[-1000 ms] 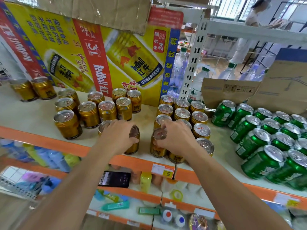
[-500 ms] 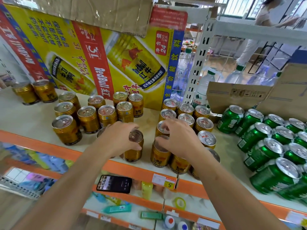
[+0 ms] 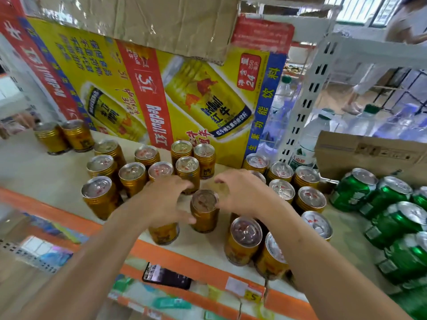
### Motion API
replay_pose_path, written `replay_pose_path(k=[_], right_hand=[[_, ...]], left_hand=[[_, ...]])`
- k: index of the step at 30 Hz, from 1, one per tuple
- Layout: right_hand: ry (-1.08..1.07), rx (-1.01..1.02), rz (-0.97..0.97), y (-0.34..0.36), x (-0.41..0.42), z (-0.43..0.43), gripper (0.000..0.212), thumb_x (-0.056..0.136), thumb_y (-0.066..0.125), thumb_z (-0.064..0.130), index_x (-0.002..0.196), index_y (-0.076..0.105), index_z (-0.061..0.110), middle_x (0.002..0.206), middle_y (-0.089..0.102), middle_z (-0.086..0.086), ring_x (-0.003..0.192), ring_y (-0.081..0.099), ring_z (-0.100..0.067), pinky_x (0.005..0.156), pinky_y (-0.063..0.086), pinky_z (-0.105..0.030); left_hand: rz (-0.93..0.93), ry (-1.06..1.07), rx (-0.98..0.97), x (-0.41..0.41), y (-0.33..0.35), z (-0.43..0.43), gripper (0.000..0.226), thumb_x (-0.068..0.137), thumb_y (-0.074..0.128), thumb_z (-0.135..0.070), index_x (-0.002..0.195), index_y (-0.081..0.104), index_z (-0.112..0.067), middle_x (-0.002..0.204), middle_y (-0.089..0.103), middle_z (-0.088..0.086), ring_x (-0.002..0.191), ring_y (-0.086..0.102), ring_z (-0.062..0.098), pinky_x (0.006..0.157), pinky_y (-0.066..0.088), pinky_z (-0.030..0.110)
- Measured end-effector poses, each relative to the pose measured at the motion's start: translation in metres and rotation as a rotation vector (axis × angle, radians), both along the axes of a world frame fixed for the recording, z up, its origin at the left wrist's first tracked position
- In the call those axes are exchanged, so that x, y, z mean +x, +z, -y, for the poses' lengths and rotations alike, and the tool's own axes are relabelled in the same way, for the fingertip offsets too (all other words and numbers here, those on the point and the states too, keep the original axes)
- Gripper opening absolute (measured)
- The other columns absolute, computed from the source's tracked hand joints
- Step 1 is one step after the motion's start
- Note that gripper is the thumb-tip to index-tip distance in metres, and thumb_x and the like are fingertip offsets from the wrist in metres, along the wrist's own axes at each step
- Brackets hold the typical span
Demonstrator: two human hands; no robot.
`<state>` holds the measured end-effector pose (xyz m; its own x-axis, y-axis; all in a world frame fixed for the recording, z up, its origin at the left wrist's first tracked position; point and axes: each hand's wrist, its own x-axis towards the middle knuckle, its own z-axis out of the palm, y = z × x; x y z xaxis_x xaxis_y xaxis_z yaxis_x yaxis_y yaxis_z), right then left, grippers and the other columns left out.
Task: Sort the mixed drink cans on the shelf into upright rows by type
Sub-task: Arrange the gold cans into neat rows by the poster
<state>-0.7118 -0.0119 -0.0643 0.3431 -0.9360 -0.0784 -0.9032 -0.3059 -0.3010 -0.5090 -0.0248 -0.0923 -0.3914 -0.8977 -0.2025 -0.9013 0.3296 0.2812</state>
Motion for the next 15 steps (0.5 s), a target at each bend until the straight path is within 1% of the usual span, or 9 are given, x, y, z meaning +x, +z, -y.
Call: replay_pose_path(k=[2,3,5,7,8,10,11,13,15], right_hand=[[0.068,0.060,-0.035,-0.001,0.008,0.008,0.053,0.080,0.071,0.033,0.130,0.055,0.021,0.125,0.059,-0.001,0.114,0.055,-0.021,0.092,0.048,-0.035],[0.080,0.115,-0.039,-0.001,0.012,0.013,0.058,0.079,0.072,0.034,0.132,0.053,0.021,0.127,0.058,0.000,0.114,0.054,-0.020,0.091,0.048,-0.033],[0.084,0.215,-0.037,-0.005,0.022,0.022,0.062,0.074,0.075,0.033,0.131,0.051,0.027,0.121,0.056,0.006,0.107,0.054,-0.015,0.082,0.044,-0.029],[0.063,0.255,-0.048,-0.010,0.031,0.028,0.046,0.067,0.077,0.033,0.109,0.056,0.034,0.098,0.057,0.013,0.089,0.058,-0.013,0.070,0.048,-0.033],[0.035,0.244,-0.046,-0.012,0.034,0.030,0.038,0.064,0.077,0.035,0.094,0.053,0.034,0.088,0.058,0.013,0.081,0.060,-0.015,0.065,0.052,-0.036],[-0.051,0.176,-0.026,-0.010,0.039,0.031,0.033,0.062,0.075,0.037,0.086,0.053,0.029,0.083,0.060,0.009,0.080,0.061,-0.020,0.065,0.053,-0.040],[-0.103,0.126,-0.034,-0.007,0.041,0.031,0.032,0.064,0.073,0.038,0.091,0.057,0.030,0.089,0.062,0.007,0.085,0.060,-0.021,0.066,0.052,-0.037],[-0.227,0.051,-0.100,0.000,0.043,0.032,0.043,0.071,0.070,0.038,0.112,0.061,0.029,0.105,0.063,0.002,0.096,0.059,-0.024,0.064,0.043,-0.031],[-0.341,0.005,-0.157,0.001,0.045,0.035,0.044,0.077,0.066,0.043,0.117,0.060,0.026,0.110,0.064,0.000,0.100,0.060,-0.027,0.060,0.038,-0.029]], left_hand=[[0.170,0.000,0.102,0.015,0.001,0.005,0.103,0.063,0.077,-0.063,0.147,0.029,-0.028,0.147,0.037,-0.002,0.135,0.035,0.024,0.107,0.037,0.045],[0.215,-0.015,0.154,0.018,0.002,0.008,0.104,0.063,0.079,-0.060,0.147,0.028,-0.027,0.146,0.038,-0.001,0.133,0.038,0.023,0.105,0.039,0.041],[0.192,-0.085,0.192,0.021,0.003,0.016,0.084,0.064,0.081,-0.052,0.134,0.042,-0.026,0.130,0.052,-0.003,0.115,0.052,0.017,0.090,0.049,0.033],[0.116,-0.151,0.158,0.020,0.006,0.024,0.052,0.067,0.079,-0.043,0.107,0.052,-0.026,0.101,0.060,-0.007,0.087,0.057,0.010,0.065,0.047,0.027],[0.089,-0.159,0.142,0.019,0.008,0.028,0.043,0.067,0.078,-0.040,0.099,0.052,-0.026,0.091,0.059,-0.008,0.079,0.057,0.008,0.059,0.045,0.027],[0.053,-0.182,0.104,0.018,0.012,0.036,0.034,0.066,0.074,-0.039,0.089,0.052,-0.026,0.084,0.058,-0.007,0.076,0.057,0.011,0.061,0.050,0.032],[0.056,-0.208,0.072,0.017,0.013,0.040,0.031,0.066,0.073,-0.039,0.086,0.053,-0.027,0.083,0.058,-0.007,0.078,0.057,0.012,0.064,0.051,0.033],[0.100,-0.264,-0.003,0.015,0.013,0.047,0.027,0.067,0.071,-0.043,0.079,0.051,-0.028,0.081,0.058,-0.007,0.080,0.058,0.016,0.067,0.050,0.034],[0.106,-0.305,-0.035,0.012,0.012,0.051,0.027,0.068,0.069,-0.045,0.073,0.047,-0.029,0.080,0.056,-0.008,0.081,0.057,0.018,0.063,0.045,0.032]])
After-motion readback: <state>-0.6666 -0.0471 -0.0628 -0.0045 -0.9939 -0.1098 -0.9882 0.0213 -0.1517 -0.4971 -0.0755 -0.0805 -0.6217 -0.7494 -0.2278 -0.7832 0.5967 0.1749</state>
